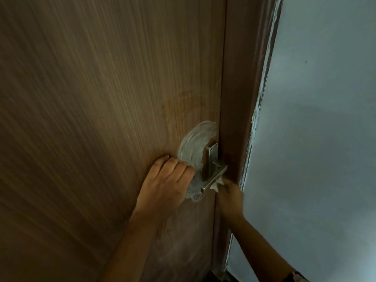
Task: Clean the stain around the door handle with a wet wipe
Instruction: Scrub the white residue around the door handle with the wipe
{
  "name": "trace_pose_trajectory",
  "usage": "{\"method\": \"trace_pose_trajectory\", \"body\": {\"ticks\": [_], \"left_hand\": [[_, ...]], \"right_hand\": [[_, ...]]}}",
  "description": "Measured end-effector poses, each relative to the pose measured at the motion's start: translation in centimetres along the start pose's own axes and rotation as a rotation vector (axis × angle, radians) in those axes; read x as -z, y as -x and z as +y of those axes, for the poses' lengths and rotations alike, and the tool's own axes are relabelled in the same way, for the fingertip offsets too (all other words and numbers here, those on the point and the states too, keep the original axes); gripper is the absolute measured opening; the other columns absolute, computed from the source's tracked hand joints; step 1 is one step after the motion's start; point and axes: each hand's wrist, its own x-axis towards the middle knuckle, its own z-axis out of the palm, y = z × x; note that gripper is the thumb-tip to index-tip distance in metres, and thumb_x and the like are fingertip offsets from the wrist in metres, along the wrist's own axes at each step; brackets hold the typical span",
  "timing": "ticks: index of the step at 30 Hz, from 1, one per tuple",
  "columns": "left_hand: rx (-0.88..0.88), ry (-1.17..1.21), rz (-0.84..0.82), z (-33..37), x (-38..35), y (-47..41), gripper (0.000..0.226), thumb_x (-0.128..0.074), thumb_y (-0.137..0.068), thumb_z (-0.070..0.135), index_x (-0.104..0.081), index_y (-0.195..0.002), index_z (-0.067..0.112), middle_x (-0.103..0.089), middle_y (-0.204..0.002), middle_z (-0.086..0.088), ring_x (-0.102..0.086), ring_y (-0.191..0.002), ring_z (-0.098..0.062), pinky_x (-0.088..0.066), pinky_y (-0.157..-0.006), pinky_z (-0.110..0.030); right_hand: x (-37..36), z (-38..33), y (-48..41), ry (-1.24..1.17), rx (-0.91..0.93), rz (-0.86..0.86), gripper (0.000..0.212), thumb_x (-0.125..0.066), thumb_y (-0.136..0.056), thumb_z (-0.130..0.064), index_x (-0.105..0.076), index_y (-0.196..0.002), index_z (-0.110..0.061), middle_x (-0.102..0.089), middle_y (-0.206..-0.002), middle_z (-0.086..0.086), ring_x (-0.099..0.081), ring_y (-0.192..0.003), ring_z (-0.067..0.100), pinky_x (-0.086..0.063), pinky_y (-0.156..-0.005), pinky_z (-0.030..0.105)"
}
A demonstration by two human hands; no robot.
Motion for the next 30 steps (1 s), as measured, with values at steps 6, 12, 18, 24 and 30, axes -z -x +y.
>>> {"method": "trace_pose_trajectory", "body": {"ticks": [6, 12, 18, 24, 30], "left_hand": [[0.006, 0.032, 0.019, 0.0, 0.1, -0.1, 0.015, -0.049, -0.087, 0.019, -0.060, -0.098, 0.017, -0.067, -0.093, -0.001, -0.049, -0.098, -0.019, -0.035, -0.097, -0.036], [0.137, 0.143, 0.102, 0.1, 1.8, -1.3, 0.018, -0.051, -0.084, 0.019, -0.065, -0.096, 0.016, -0.068, -0.094, 0.000, -0.051, -0.098, -0.017, -0.036, -0.087, -0.033], [0.199, 0.022, 0.203, -3.4, 5.5, -3.6, 0.021, -0.049, -0.087, 0.021, -0.068, -0.094, 0.015, -0.069, -0.096, -0.002, -0.058, -0.097, -0.023, -0.039, -0.093, -0.040], [0.128, -0.161, 0.190, -4.5, 5.6, -3.3, 0.020, -0.044, -0.094, 0.022, -0.062, -0.101, 0.017, -0.068, -0.100, -0.001, -0.053, -0.103, -0.020, -0.032, -0.106, -0.043], [0.118, -0.196, 0.207, -4.5, 5.3, -3.1, 0.021, -0.041, -0.096, 0.023, -0.060, -0.103, 0.018, -0.068, -0.101, -0.001, -0.052, -0.103, -0.020, -0.033, -0.105, -0.042]], "right_hand": [[3.7, -3.4, -0.7, -0.394, 0.076, 0.209, 0.028, -0.049, -0.092, -0.016, -0.065, -0.114, -0.013, -0.067, -0.108, 0.009, -0.063, -0.101, 0.023, -0.051, -0.087, 0.038], [1.9, -8.6, -1.0, -0.451, 0.274, 0.161, 0.038, -0.040, -0.098, -0.011, -0.050, -0.134, -0.011, -0.056, -0.132, 0.006, -0.053, -0.121, 0.019, -0.045, -0.102, 0.037], [-0.5, -10.8, -1.9, -0.413, 0.314, 0.176, 0.038, -0.039, -0.100, -0.031, -0.061, -0.123, -0.010, -0.067, -0.108, -0.002, -0.062, -0.099, 0.009, -0.052, -0.087, 0.025], [-1.4, -11.4, -3.1, -0.360, 0.344, 0.319, 0.029, -0.047, -0.098, -0.023, -0.068, -0.108, -0.006, -0.071, -0.102, 0.008, -0.065, -0.090, 0.014, -0.055, -0.082, 0.029], [-1.5, -10.7, -4.3, -0.382, 0.317, 0.325, 0.024, -0.051, -0.095, -0.013, -0.064, -0.114, -0.007, -0.067, -0.111, 0.007, -0.063, -0.102, 0.021, -0.053, -0.090, 0.033]]}}
